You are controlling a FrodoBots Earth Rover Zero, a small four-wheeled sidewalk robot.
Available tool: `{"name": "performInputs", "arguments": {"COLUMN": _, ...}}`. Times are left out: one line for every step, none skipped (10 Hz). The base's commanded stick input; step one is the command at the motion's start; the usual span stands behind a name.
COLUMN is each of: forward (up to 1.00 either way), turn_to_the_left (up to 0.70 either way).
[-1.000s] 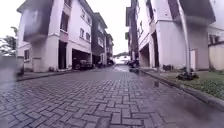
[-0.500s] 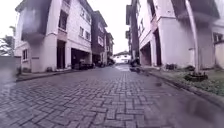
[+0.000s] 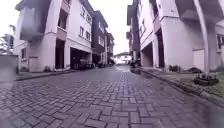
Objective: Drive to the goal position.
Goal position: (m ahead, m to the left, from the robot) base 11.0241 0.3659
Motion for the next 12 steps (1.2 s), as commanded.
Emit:
{"name": "performInputs", "arguments": {"forward": 0.70, "turn_to_the_left": 0.00}}
{"name": "performInputs", "arguments": {"forward": 0.70, "turn_to_the_left": 0.00}}
{"name": "performInputs", "arguments": {"forward": 0.70, "turn_to_the_left": 0.00}}
{"name": "performInputs", "arguments": {"forward": 0.70, "turn_to_the_left": 0.00}}
{"name": "performInputs", "arguments": {"forward": 0.70, "turn_to_the_left": 0.00}}
{"name": "performInputs", "arguments": {"forward": 0.70, "turn_to_the_left": 0.00}}
{"name": "performInputs", "arguments": {"forward": 0.70, "turn_to_the_left": 0.00}}
{"name": "performInputs", "arguments": {"forward": 0.70, "turn_to_the_left": 0.00}}
{"name": "performInputs", "arguments": {"forward": 0.70, "turn_to_the_left": 0.00}}
{"name": "performInputs", "arguments": {"forward": 0.70, "turn_to_the_left": 0.00}}
{"name": "performInputs", "arguments": {"forward": 0.70, "turn_to_the_left": 0.00}}
{"name": "performInputs", "arguments": {"forward": 0.70, "turn_to_the_left": 0.00}}
